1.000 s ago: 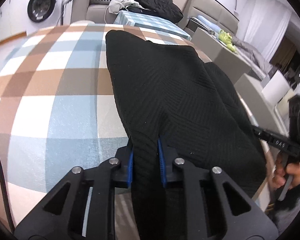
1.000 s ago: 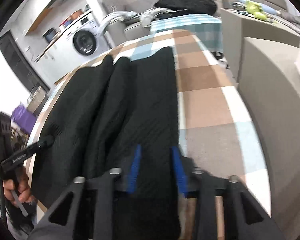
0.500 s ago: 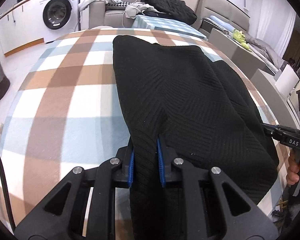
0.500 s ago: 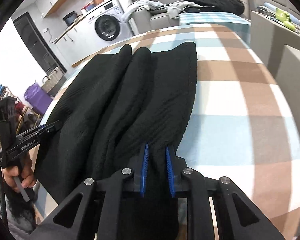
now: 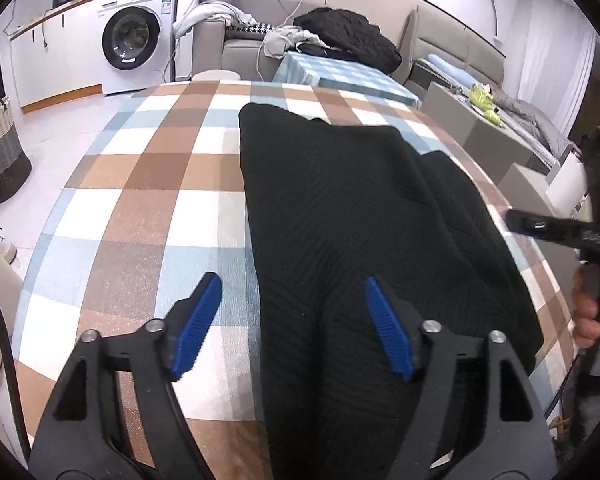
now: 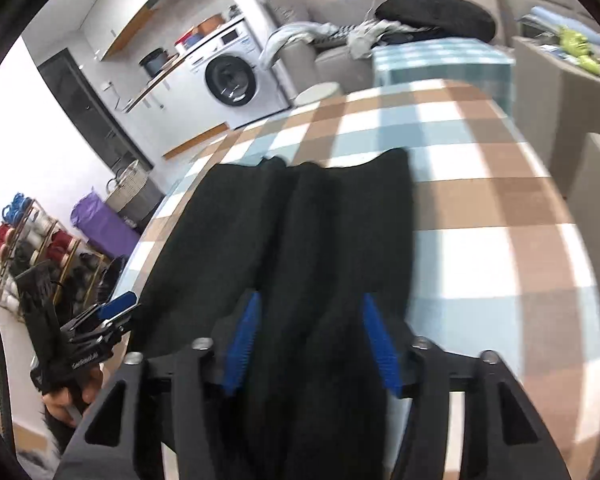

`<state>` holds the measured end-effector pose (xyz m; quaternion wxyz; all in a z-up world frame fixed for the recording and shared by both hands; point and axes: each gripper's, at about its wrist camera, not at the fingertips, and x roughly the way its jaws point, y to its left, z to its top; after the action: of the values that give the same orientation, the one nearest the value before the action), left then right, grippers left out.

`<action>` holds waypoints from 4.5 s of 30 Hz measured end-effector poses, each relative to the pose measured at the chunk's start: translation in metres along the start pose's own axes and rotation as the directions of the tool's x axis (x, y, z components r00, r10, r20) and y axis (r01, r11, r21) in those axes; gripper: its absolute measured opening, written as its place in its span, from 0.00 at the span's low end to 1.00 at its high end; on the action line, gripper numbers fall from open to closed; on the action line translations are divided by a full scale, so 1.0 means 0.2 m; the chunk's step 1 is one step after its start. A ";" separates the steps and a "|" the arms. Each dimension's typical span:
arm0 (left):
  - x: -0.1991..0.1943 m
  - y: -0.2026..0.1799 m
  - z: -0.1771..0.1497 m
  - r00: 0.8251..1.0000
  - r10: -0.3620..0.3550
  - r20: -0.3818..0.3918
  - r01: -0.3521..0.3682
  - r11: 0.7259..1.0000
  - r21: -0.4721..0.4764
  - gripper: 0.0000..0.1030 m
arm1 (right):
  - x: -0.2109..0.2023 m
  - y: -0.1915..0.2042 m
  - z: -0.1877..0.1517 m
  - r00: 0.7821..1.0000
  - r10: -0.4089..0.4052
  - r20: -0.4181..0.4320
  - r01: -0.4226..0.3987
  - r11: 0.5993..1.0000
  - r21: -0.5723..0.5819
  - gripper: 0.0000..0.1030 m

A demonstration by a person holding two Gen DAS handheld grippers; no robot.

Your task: Fold small clothes

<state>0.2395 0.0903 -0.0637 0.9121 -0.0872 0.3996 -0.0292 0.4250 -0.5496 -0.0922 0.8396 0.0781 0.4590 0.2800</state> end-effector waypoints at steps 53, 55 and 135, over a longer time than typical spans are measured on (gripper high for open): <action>0.05 -0.17 -0.02 0.995 -0.078 -0.061 0.080 0.996 0.033 0.71 | 0.28 -0.37 0.40 0.995 -0.084 0.048 0.076 0.986 0.149 0.14; 0.05 -0.17 -0.02 0.995 -0.079 -0.058 0.081 0.996 0.033 0.71 | 0.28 -0.44 0.36 0.995 -0.099 -0.007 0.099 0.970 0.221 0.15; -0.11 -0.18 -0.41 0.976 -0.106 -0.191 0.131 0.983 0.126 0.72 | -0.30 0.02 -0.51 0.994 0.039 -0.105 -0.057 0.984 -0.169 0.08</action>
<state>0.1653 0.0455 -0.0966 0.8717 -0.0447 0.4733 -0.1190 0.3156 -0.5903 -0.1047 0.8118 0.0020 0.4731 0.3423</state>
